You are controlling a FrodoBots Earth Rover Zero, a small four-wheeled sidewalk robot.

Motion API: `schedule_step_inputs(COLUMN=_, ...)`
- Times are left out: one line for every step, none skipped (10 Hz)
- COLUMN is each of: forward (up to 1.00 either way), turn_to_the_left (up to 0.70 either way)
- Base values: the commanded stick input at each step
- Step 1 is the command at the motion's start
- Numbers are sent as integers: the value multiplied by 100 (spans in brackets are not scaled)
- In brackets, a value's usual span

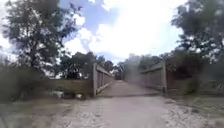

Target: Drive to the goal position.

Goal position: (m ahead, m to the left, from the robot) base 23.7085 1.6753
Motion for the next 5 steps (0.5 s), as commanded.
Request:
schedule_step_inputs(forward=85, turn_to_the_left=0)
schedule_step_inputs(forward=85, turn_to_the_left=0)
schedule_step_inputs(forward=85, turn_to_the_left=0)
schedule_step_inputs(forward=85, turn_to_the_left=0)
schedule_step_inputs(forward=85, turn_to_the_left=0)
